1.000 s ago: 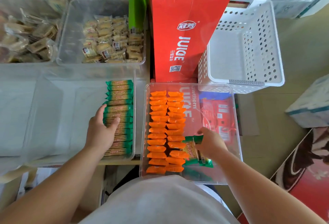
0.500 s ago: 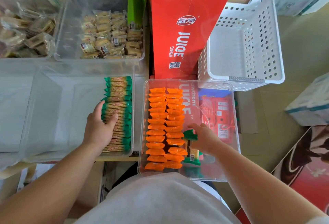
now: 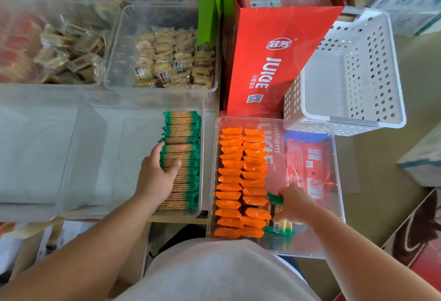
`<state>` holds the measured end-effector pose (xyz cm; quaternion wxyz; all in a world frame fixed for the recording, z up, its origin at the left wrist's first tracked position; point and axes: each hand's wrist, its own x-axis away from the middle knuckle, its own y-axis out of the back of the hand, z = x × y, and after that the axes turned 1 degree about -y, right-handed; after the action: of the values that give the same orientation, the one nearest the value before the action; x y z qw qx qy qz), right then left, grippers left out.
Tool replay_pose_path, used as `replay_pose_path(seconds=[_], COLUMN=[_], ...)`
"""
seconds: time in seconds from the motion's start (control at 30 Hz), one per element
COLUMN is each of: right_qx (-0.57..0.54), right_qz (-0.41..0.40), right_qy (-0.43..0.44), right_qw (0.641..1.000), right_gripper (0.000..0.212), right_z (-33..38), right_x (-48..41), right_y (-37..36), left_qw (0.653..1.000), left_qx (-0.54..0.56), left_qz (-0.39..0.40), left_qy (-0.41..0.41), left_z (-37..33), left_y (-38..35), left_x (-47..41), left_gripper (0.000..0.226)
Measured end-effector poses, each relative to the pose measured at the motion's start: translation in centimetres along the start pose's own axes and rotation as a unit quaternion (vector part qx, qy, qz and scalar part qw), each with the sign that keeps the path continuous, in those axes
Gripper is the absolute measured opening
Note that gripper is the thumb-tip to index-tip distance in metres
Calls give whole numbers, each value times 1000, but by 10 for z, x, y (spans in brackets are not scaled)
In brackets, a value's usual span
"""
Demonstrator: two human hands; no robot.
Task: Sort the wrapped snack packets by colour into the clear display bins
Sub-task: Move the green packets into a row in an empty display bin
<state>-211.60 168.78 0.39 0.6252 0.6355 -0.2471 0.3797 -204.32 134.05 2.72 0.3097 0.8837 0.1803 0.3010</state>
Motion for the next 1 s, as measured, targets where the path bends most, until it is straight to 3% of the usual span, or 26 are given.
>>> replay_pose_path(seconds=[0.13,0.23,0.33,0.47,0.57,0.73,0.87,1.0], right_qx=[-40,-88,-174,-298,-361,-275,-167,-57], right_qz=[-26,-111,-222,-343,-343,-293,-299,-315], right_qy=[-21,-51,-70,3,92,196,198,190], right_qw=[999,989,957,891,862,895,919,928], right_gripper=[43,39,34,17,18,38,46,49], right_z=[4,9,29,86,135,200,229,240], right_x=[13,32,57,92,91,41,2,-11], right_y=[19,50,90,139,157,154,140,121], left_qw=[999,998,994,988,984,983,966,959], left_qx=[-27,-39,-56,-64,-69,-4,70,-20], left_qz=[20,33,55,82,80,87,187,195], left_qy=[-28,-46,-82,-116,-145,-163,-162,-207], left_z=[1,-1,0,3,5,-5,-26,-23], left_y=[11,20,30,42,54,73,83,76], left_x=[-5,-11,-18,-26,-34,-55,-77,-94], left_gripper=[63,65,64,58,58,72,83,50])
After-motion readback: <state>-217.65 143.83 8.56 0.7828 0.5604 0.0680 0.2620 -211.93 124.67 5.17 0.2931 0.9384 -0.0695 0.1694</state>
